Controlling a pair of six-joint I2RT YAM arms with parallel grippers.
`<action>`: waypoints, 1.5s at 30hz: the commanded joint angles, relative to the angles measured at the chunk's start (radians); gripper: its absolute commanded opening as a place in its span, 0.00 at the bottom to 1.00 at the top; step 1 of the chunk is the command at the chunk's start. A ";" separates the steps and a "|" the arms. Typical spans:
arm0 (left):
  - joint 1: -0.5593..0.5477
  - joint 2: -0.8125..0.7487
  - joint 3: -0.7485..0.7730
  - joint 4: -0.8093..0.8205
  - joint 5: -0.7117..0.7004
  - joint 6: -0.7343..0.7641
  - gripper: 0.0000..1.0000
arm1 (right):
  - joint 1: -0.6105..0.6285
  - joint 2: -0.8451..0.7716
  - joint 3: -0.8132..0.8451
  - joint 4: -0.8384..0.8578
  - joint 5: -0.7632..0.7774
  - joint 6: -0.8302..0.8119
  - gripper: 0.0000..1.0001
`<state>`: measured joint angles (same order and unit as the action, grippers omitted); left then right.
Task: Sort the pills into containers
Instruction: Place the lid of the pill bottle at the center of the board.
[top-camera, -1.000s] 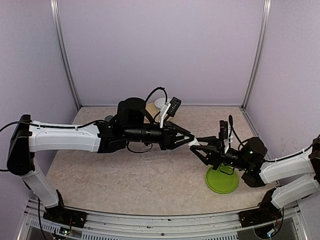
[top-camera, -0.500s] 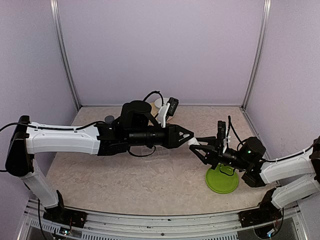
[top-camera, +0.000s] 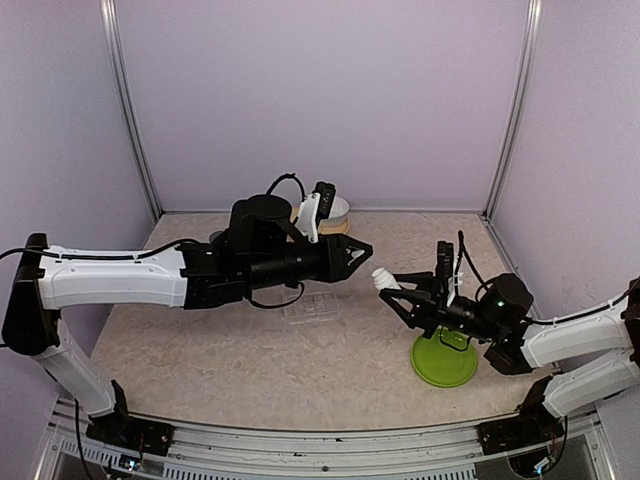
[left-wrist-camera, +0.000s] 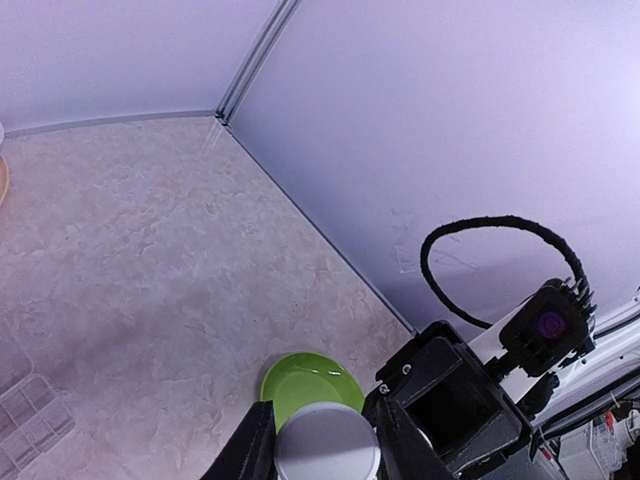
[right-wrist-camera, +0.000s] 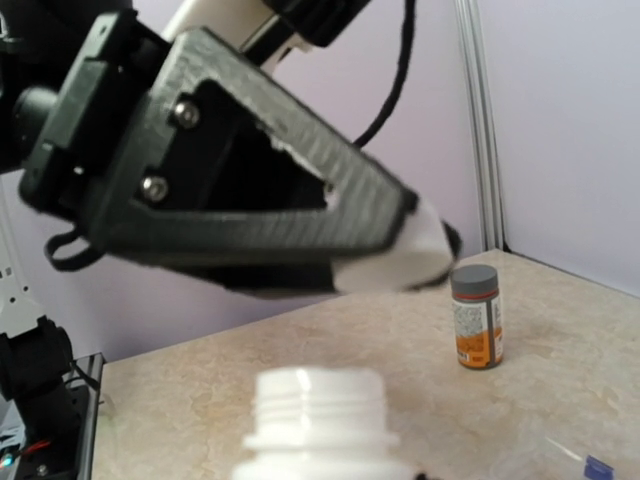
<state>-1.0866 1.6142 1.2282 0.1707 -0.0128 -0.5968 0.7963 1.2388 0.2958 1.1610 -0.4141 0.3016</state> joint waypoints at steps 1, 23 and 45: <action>0.022 -0.072 -0.052 -0.008 -0.097 0.023 0.34 | 0.009 -0.035 -0.011 0.018 -0.002 -0.014 0.00; 0.205 -0.204 -0.468 -0.044 -0.361 0.045 0.34 | 0.008 -0.055 -0.030 0.029 -0.011 -0.010 0.00; 0.316 0.055 -0.549 0.089 -0.329 0.046 0.34 | 0.009 -0.049 -0.037 0.034 -0.012 -0.007 0.00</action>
<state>-0.7815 1.6405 0.6846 0.2146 -0.3660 -0.5667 0.7963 1.1999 0.2687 1.1648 -0.4248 0.2932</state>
